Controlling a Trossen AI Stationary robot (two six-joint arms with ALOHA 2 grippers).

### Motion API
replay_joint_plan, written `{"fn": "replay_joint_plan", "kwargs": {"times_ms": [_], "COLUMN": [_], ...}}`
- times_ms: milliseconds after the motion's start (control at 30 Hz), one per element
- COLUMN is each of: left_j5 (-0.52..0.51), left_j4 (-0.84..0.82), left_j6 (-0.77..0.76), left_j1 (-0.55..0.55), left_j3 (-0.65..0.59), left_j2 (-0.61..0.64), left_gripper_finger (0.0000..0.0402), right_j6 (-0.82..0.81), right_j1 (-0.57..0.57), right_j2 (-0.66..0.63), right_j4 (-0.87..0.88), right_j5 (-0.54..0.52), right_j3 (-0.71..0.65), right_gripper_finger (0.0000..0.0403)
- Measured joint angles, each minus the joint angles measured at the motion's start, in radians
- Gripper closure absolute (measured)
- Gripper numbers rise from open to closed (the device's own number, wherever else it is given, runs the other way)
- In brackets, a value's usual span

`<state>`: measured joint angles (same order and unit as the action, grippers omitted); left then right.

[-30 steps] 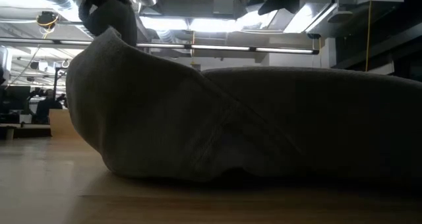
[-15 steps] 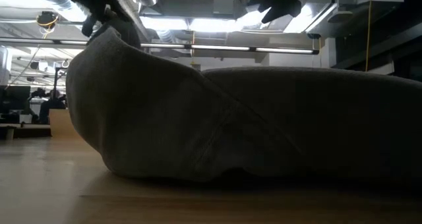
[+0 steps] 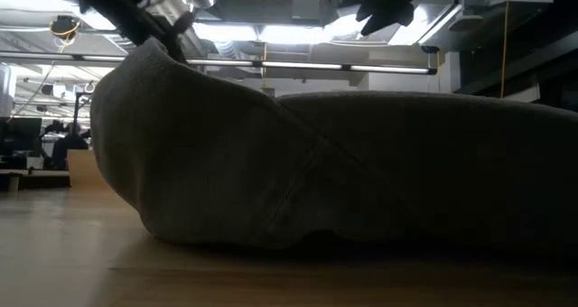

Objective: Pick & Place hat
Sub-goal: Put the top gray cap into the orange bin

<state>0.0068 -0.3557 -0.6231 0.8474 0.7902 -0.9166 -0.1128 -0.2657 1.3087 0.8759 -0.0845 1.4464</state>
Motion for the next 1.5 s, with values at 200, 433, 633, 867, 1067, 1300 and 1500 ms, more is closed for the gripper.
{"fn": "replay_joint_plan", "kwargs": {"times_ms": [200,433,633,867,1067,1300,1500], "left_j5": [0.161,0.142,0.142,0.101,0.002,-0.010,-0.005], "left_j4": [0.044,-0.116,-0.215,-0.378,-0.401,-0.430,-0.463], "left_j6": [0.007,0.068,0.115,0.237,0.294,0.348,0.342], "left_j1": [-0.001,0.075,0.141,0.183,0.196,0.195,0.193], "left_j3": [0.000,0.000,0.000,0.000,0.000,0.000,0.000], "left_j2": [-0.075,-0.070,-0.070,-0.070,-0.071,-0.075,-0.094], "left_gripper_finger": [0.0380,0.0380,0.0371,0.0321,0.0260,0.0198,0.0179], "right_j6": [-0.011,-0.017,-0.036,-0.055,-0.059,-0.059,-0.047], "right_j1": [0.000,0.000,0.000,0.001,0.002,0.002,0.002], "right_j2": [0.000,0.000,0.000,0.000,0.000,0.000,0.000], "right_j4": [0.037,0.037,0.035,0.035,0.035,0.035,0.046], "right_j5": [-0.001,-0.002,-0.002,-0.002,-0.002,-0.002,-0.002], "right_j3": [0.000,0.000,0.000,0.000,0.000,0.000,0.000], "right_gripper_finger": [0.0170,0.0170,0.0170,0.0170,0.0170,0.0170,0.0170]}}
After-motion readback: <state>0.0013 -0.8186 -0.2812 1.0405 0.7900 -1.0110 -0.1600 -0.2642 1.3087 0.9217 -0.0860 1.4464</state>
